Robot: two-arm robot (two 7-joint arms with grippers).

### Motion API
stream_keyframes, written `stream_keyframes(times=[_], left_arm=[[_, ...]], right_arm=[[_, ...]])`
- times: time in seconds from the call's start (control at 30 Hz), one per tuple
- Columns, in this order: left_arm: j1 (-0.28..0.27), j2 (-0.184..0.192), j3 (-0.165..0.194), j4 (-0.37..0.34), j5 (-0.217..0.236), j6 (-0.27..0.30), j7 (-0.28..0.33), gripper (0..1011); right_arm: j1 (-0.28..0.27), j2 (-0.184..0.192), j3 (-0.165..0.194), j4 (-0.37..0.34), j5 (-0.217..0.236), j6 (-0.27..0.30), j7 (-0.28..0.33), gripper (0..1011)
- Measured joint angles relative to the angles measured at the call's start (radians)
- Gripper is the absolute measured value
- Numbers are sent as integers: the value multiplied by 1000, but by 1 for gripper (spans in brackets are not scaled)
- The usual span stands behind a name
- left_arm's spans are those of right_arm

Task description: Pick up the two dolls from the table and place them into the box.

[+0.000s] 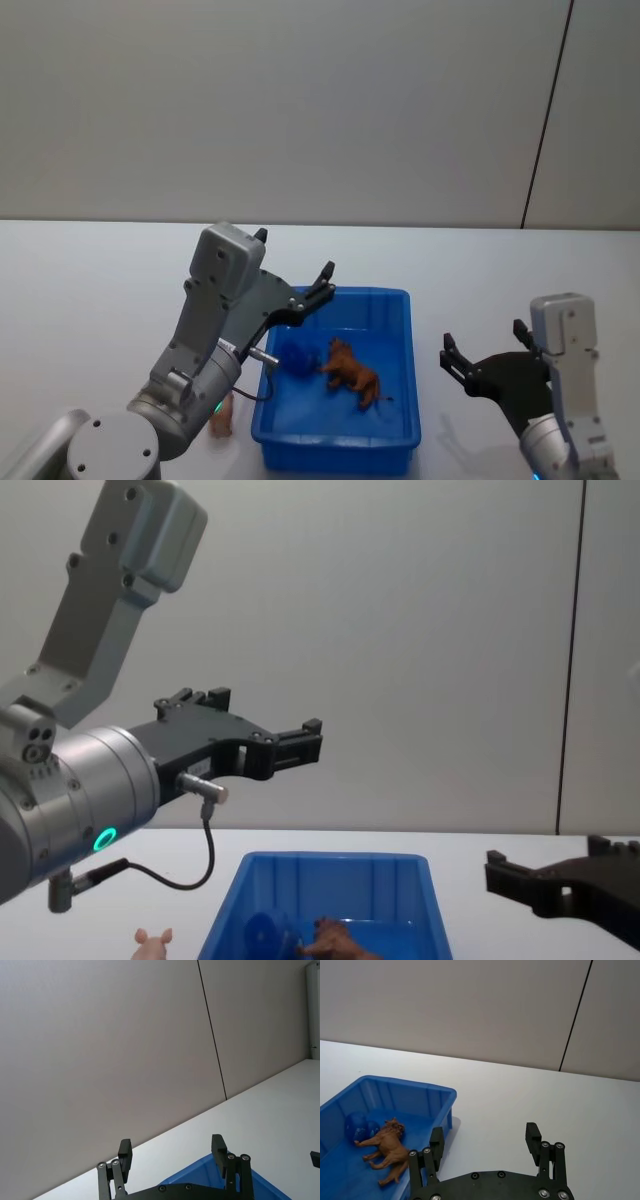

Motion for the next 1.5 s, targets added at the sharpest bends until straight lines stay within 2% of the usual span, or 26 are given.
stream_keyframes(times=[0.23, 0.43, 1.17, 1.5], left_arm=[[6, 1, -5, -11, -11, 25, 16, 1001], [14, 5, -12, -28, -37, 68, 36, 1001], [77, 41, -54, -89, -210, 312, 146, 1001], [106, 53, -65, -103, -258, 389, 188, 1001]], right_arm=[[-12, 11, 7, -14, 3, -1, -11, 1001], [-19, 17, 11, -22, 4, -2, -18, 1001], [-27, 24, 15, -31, 5, -2, -25, 1001], [-28, 25, 16, -32, 5, -2, -26, 1001]])
